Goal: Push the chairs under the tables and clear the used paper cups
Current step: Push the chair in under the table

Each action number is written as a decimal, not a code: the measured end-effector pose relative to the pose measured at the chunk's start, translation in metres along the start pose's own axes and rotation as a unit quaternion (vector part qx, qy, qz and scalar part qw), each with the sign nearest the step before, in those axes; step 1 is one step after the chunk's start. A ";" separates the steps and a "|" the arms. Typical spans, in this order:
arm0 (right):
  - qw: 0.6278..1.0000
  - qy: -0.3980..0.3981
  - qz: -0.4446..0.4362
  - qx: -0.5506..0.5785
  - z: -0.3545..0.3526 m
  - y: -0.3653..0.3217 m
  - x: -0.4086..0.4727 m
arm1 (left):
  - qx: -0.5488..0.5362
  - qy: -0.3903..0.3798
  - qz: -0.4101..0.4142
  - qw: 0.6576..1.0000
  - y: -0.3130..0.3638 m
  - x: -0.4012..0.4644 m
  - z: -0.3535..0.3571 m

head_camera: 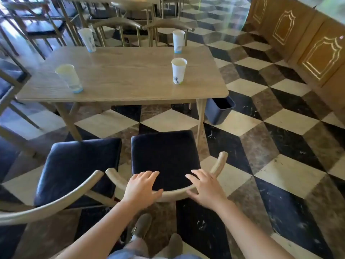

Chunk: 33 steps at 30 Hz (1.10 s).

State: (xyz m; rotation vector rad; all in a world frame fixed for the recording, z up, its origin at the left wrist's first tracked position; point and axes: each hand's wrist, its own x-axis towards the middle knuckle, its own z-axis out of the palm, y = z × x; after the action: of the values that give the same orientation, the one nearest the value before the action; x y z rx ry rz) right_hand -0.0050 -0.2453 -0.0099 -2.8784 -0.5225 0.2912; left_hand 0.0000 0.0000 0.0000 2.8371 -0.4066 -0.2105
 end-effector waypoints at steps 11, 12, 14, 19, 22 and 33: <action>0.995 -0.063 -0.034 -0.066 0.025 0.010 -0.010 | 0.017 -0.079 0.002 0.997 -0.001 -0.028 0.053; 0.995 -0.063 -0.036 -0.073 0.025 0.009 -0.008 | 0.021 -0.074 -0.001 0.997 -0.002 -0.026 0.052; 0.995 -0.059 -0.037 -0.076 0.026 0.006 -0.005 | 0.020 -0.055 -0.006 0.998 -0.001 -0.023 0.048; 0.994 -0.067 -0.023 -0.085 0.023 -0.006 0.011 | 0.073 -0.070 -0.004 0.995 -0.005 -0.009 0.042; 0.993 -0.067 -0.041 -0.090 0.018 -0.005 0.018 | 0.093 -0.104 0.026 0.990 -0.014 0.000 0.043; 0.994 -0.055 -0.063 -0.063 0.013 0.022 0.032 | 0.051 -0.023 0.042 0.998 -0.009 0.010 0.023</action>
State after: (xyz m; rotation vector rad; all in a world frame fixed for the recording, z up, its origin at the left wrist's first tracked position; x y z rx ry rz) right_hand 0.0281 -0.2518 -0.0324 -2.9457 -0.7646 0.4132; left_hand 0.0075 0.0005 -0.0252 2.9118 -0.5592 -0.2466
